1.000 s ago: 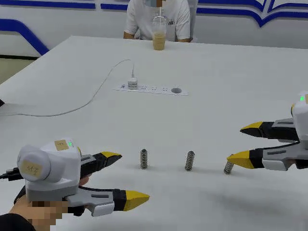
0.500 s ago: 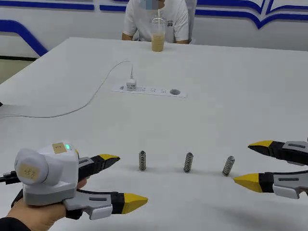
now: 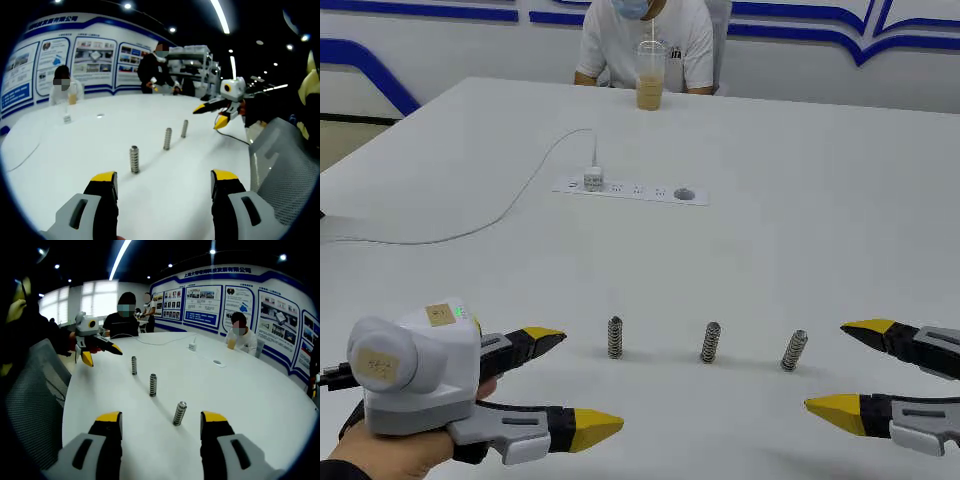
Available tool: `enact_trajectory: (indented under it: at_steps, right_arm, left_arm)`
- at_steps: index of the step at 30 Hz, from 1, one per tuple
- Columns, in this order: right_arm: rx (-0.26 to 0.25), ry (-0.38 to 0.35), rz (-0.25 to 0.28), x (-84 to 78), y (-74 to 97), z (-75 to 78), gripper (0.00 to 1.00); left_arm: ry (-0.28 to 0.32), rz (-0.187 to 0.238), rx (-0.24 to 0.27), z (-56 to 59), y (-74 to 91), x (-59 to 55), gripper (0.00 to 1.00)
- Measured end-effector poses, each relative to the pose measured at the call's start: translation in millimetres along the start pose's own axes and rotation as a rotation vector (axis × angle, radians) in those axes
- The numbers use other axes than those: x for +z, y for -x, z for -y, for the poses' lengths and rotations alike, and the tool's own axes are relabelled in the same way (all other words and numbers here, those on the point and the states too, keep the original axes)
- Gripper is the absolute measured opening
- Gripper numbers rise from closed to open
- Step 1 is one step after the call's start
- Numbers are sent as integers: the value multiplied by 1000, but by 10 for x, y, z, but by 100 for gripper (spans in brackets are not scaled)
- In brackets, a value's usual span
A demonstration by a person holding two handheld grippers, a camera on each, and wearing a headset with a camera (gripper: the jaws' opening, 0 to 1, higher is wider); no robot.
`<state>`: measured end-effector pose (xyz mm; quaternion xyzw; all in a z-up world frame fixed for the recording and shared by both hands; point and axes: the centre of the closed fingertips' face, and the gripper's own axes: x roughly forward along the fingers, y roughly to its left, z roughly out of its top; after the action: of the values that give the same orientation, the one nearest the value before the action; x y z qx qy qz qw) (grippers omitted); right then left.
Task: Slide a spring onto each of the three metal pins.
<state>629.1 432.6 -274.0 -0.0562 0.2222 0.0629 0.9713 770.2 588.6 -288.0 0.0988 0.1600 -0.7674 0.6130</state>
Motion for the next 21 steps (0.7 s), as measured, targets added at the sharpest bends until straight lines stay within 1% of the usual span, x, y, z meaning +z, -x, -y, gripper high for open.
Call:
enact_trajectory:
  at_steps: [2, 6, 10, 21]
  right_arm:
    - [-1, -13, 10, -3, -1, -7, 65]
    - [0, -17, 8, -34, -15, -27, 65]
    - [-9, -29, 24, -5, -5, -9, 65]
    - [-12, -47, 27, -38, -9, -1, 66]
  left_arm:
    - [1, 1, 0, -1, 0, -2, 77]
    - [2, 1, 0, -3, -3, -10, 77]
    - [3, 2, 1, 3, -5, -13, 77]
    - [12, 2, 12, -25, 1, -44, 77]
